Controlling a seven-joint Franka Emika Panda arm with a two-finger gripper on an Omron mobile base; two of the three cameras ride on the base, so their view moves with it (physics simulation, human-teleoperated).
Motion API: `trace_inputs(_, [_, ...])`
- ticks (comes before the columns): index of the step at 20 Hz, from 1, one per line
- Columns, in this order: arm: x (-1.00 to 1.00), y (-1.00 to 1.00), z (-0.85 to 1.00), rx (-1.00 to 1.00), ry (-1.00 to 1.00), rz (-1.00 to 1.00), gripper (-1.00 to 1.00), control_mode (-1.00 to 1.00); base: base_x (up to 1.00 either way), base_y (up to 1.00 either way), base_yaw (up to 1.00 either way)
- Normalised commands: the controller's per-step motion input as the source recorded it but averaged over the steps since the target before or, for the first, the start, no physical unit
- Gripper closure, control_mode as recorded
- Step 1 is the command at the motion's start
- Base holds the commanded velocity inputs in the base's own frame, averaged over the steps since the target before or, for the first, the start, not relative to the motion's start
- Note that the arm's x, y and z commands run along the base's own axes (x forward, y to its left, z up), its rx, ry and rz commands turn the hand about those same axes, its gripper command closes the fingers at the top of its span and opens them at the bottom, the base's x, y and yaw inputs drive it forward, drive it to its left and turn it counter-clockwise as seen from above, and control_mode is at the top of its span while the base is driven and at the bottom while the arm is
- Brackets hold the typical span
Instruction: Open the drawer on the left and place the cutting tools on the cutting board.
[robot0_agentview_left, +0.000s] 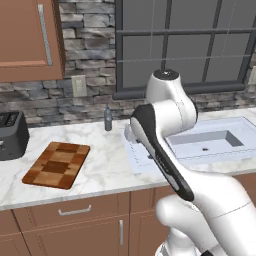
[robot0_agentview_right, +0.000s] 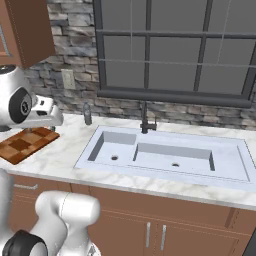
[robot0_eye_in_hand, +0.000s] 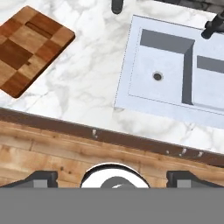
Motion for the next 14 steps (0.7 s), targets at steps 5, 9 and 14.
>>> trace_inputs(5, [-0.59, 0.43, -0.31, -0.19, 0.0, 0.12, -1.0, -1.0, 0.0, 0.0, 0.0])
trace_inputs(9, [-0.51, 0.41, -0.41, -0.23, 0.0, 0.12, -1.0, -1.0, 0.0, 0.0, 0.0])
trace_inputs(14, [-0.42, 0.29, -0.4, -0.22, 0.0, 0.12, -1.0, -1.0, 0.0, 0.0, 0.0])
